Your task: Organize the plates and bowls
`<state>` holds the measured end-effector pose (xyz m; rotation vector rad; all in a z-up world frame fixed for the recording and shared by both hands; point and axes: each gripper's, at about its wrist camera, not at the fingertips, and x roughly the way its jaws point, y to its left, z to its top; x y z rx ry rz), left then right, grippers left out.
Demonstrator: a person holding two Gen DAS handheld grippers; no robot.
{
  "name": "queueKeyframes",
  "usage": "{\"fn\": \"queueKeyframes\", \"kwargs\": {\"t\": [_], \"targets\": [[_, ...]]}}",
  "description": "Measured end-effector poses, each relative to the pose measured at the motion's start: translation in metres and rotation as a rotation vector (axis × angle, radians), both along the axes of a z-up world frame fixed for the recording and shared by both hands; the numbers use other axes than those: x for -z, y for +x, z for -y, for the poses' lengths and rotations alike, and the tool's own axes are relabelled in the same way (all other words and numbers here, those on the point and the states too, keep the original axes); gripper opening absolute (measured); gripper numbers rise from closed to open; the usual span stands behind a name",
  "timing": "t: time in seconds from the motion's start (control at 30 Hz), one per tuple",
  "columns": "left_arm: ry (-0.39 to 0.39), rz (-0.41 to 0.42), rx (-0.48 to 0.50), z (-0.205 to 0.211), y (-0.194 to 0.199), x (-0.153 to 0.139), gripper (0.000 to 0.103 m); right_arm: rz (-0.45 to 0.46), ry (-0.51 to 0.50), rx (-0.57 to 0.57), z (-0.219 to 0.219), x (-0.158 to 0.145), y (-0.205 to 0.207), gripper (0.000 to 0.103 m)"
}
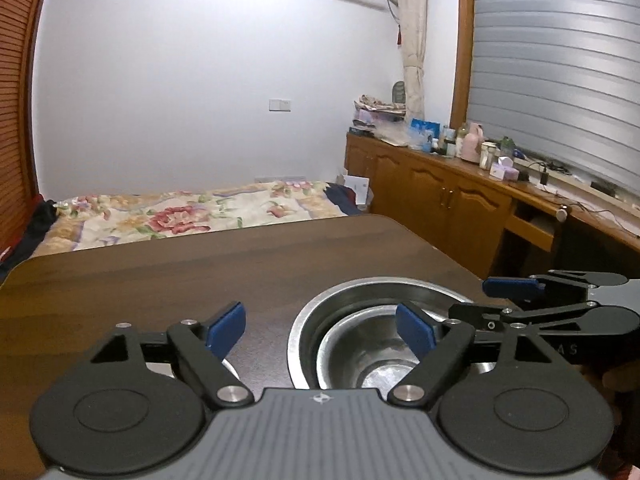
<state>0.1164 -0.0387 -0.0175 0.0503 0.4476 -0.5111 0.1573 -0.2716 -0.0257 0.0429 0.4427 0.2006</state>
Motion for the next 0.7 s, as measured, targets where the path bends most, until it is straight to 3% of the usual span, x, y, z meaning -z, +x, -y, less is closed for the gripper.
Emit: {"fn": "queueKeyframes", "kwargs": {"t": [0.03, 0.3, 0.4, 0.5, 0.7], "targets": [[0.003, 0.004, -0.009, 0.0, 0.0, 0.002, 0.09, 0.006, -0.004, 0.001, 0.001, 0.002, 0.0, 0.061], [0.002, -0.002, -0.066, 0.001, -0.001, 0.017, 0.091, 0.038, 0.034, -0.003, 0.005, 0.019, 0.007, 0.074], [0.004, -0.006, -0.07, 0.002, -0.003, 0.02, 0.091, 0.061, 0.042, -0.015, 0.004, 0.024, 0.007, 0.087], [0.0, -0.013, -0.077, 0.004, -0.005, 0.022, 0.09, 0.071, 0.045, -0.019, 0.005, 0.028, 0.006, 0.089], [0.003, -0.032, -0.067, 0.009, -0.006, 0.023, 0.071, 0.082, 0.06, -0.026, 0.007, 0.029, 0.009, 0.088]]}}
